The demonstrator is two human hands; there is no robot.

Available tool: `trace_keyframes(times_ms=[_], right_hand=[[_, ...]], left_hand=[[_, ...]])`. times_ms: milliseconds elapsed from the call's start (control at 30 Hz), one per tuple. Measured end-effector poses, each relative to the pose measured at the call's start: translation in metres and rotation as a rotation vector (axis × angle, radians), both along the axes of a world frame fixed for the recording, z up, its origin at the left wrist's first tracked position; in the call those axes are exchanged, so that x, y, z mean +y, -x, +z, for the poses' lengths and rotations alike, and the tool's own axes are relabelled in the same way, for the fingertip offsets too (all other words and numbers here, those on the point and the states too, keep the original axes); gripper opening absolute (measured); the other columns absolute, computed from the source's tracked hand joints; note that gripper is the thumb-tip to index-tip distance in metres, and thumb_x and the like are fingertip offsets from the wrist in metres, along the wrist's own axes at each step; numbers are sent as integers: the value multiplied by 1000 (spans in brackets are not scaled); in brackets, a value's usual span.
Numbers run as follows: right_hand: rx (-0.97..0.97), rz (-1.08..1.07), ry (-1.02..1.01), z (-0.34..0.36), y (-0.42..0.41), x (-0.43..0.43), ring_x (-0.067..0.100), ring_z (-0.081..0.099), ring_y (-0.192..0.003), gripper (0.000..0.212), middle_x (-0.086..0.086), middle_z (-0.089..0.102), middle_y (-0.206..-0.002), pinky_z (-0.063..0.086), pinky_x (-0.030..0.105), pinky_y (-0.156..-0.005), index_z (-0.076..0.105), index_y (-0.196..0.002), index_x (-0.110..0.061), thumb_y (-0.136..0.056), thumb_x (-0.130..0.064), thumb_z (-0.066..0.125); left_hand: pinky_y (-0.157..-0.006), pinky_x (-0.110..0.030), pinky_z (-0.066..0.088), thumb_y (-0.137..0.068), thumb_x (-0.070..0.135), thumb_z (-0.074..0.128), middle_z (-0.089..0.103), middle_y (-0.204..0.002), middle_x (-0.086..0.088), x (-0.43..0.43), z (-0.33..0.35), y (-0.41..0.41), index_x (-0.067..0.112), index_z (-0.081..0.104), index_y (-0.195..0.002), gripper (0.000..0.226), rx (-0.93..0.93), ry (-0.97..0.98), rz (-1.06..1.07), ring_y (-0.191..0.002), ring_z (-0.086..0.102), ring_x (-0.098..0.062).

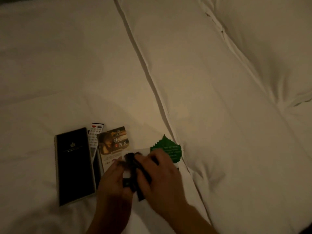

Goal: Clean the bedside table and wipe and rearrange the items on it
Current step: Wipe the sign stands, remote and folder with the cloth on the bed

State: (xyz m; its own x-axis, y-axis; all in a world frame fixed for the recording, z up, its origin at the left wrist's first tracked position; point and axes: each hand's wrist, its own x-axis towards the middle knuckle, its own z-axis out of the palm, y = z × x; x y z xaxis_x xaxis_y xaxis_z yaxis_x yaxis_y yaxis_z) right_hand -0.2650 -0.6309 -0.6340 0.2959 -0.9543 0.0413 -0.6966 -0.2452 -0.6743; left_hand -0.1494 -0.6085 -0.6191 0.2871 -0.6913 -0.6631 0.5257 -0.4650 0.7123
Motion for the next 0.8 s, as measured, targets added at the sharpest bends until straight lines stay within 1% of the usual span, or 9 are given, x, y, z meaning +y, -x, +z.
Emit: trace_keyframes(times_ms=[133, 267, 367, 467, 533, 600, 633, 667, 800], right_hand=[[89, -322, -126, -18, 54, -33, 20, 60, -87, 31, 1, 54, -99, 52, 32, -69, 63, -125, -28, -94, -28, 55], [43, -176, -51, -6, 36, -11, 13, 54, -82, 32, -3, 53, -97, 52, 28, -68, 61, -122, -32, -91, -35, 53], [40, 15, -27, 7, 4, 23, 7, 50, -78, 36, -8, 51, -94, 50, 19, -64, 54, -122, -38, -88, -46, 47], [64, 26, -1, 1, 20, 19, 9, 50, -80, 33, -8, 52, -92, 47, 20, -63, 57, -122, -42, -89, -43, 53], [108, -151, -61, -6, 48, 7, 11, 55, -80, 28, -7, 53, -91, 46, 21, -64, 62, -117, -43, -90, -36, 58], [11, -357, -212, -10, 68, -2, 2, 56, -80, 28, -8, 53, -93, 43, 9, -65, 63, -116, -40, -92, -27, 60], [-33, -399, -240, -12, 70, -3, -3, 55, -81, 29, -9, 52, -93, 42, 6, -66, 64, -118, -36, -92, -23, 60], [-59, -389, -244, -12, 68, -3, -9, 53, -85, 30, -10, 52, -94, 41, 3, -70, 64, -119, -32, -91, -20, 61], [-322, -312, -386, -1, 63, 3, -5, 60, -92, 29, -16, 65, -95, 43, 5, -80, 68, -100, -42, -88, -16, 64]], left_hand=[[-94, -48, 56, -88, 7, 69, 64, -125, -14, 2, -1, -10, 5, 59, -130, 43, -28, -67, 17, -115, 63, -30], [-86, -36, 60, -95, 11, 62, 68, -115, -16, 1, 5, 3, 3, 60, -126, 32, -12, -37, 65, -109, 66, -31], [-67, -43, 57, -102, 21, 47, 67, -92, -25, 1, 1, 11, -10, 53, -124, 39, 159, -25, 112, -86, 73, -24], [-89, -20, 53, -91, 7, 66, 69, -112, -14, 4, -6, 8, -2, 56, -132, 43, -2, -29, 51, -100, 67, -19], [-85, -2, 45, -73, 10, 84, 65, -116, -2, -5, -3, 2, 5, 64, -123, 55, 121, -16, -11, -101, 64, -16], [-85, -13, 51, -74, 40, 81, 68, -110, 4, 4, -1, -4, 14, 66, -114, 50, 189, 19, -34, -103, 66, -21], [-86, -25, 55, -80, 52, 72, 72, -106, 3, 9, -1, -4, 15, 65, -112, 50, 88, 49, -61, -104, 68, -21], [-85, -32, 57, -89, 53, 61, 74, -103, 1, 16, -12, -4, 12, 62, -114, 49, -56, 104, -21, -105, 70, -20], [-79, -46, 58, -101, 26, 47, 74, -109, -13, 14, -29, -15, 9, 62, -115, 26, 30, -53, 267, -111, 66, -33]])
